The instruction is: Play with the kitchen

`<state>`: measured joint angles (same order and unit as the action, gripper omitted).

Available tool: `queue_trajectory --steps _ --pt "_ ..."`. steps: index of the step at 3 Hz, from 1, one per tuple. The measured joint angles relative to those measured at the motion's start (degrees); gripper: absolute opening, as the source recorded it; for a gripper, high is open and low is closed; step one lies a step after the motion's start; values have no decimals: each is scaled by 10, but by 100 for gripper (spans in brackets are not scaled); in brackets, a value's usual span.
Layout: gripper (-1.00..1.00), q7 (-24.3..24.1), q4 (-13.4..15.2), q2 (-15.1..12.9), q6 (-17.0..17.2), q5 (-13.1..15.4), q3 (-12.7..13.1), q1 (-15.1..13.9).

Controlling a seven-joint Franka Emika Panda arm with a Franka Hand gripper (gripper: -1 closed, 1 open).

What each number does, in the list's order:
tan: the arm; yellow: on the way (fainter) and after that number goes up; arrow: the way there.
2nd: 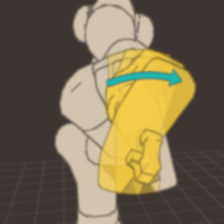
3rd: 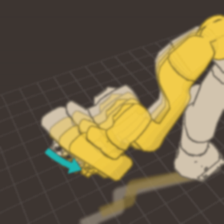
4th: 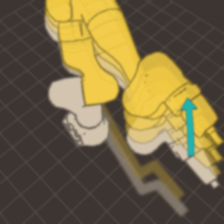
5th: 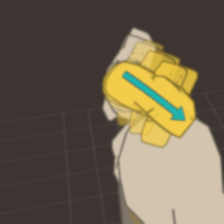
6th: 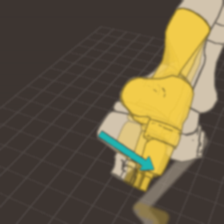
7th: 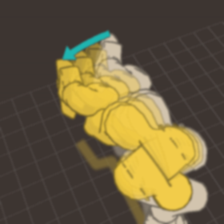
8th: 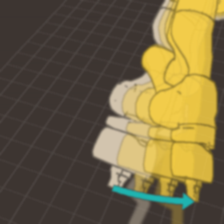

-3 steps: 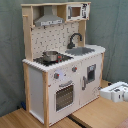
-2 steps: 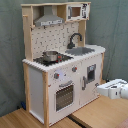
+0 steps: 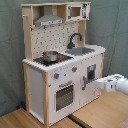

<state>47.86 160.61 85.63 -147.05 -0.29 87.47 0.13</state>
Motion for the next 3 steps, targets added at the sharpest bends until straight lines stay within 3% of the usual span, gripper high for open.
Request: queue_trajectory --steps 1,3 --pt "100 6 6 1 -40 0 -17 -38" --pt "100 36 5 0 -137 0 -24 -113"
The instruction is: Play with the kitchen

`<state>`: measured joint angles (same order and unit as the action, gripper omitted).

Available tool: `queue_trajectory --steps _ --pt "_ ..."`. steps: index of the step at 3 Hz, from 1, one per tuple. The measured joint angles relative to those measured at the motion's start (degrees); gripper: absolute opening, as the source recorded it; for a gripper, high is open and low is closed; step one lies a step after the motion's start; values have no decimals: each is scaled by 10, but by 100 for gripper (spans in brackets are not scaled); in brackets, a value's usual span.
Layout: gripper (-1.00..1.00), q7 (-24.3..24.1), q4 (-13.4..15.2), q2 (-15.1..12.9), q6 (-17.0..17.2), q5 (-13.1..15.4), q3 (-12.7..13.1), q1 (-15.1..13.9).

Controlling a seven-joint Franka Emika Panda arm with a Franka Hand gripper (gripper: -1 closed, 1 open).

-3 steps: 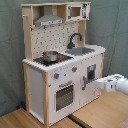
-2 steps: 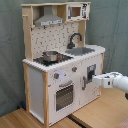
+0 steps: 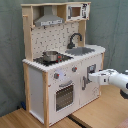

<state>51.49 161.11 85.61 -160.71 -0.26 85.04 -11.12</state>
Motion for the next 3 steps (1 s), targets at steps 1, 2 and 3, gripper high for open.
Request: queue_trajectory --steps 1,2,3 --pt "100 22 -1 0 -54 0 0 -41" --pt "100 38 -1 -2 -105 0 0 -84" --pt "100 43 -2 -8 -154 0 2 -124"
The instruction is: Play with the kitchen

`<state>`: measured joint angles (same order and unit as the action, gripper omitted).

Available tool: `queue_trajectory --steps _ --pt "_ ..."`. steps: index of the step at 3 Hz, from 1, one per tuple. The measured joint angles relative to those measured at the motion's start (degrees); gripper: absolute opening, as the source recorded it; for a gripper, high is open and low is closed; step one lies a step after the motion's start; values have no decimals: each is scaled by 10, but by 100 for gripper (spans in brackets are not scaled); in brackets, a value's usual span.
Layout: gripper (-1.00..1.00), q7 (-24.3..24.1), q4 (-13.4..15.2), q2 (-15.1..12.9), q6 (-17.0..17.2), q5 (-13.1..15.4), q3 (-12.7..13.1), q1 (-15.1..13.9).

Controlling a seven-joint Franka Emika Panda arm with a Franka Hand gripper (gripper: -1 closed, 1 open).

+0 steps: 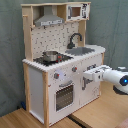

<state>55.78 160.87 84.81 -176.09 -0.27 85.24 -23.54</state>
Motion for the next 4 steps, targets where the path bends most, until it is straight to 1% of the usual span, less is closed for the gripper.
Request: queue_trajectory --steps 2,3,4 --pt "100 -10 -6 -10 -93 -4 5 -68" --pt "100 -26 -15 -12 -139 -4 14 -99" --pt "100 -33 -24 -12 -186 -4 18 -133"
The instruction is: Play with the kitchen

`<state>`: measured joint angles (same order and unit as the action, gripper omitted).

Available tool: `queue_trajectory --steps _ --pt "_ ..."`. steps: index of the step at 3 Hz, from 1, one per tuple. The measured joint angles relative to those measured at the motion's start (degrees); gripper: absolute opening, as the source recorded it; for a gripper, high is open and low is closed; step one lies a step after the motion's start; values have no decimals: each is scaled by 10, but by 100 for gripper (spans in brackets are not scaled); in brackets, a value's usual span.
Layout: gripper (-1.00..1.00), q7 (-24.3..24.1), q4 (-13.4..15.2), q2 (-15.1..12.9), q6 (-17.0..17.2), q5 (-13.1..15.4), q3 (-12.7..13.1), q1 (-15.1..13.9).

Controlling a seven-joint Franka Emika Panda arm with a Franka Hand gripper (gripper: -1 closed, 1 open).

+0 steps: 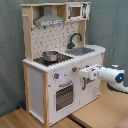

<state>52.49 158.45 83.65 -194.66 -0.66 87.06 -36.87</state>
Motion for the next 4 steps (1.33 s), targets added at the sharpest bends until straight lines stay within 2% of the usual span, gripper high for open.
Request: queue_trajectory --steps 1,2,3,4 --pt "100 -1 -26 0 -31 0 2 -43" --pt "100 -13 -68 0 -35 0 23 -74" --pt "100 -26 -97 0 -34 -2 26 -110" --pt "-100 -28 -97 0 -34 -2 27 -110"
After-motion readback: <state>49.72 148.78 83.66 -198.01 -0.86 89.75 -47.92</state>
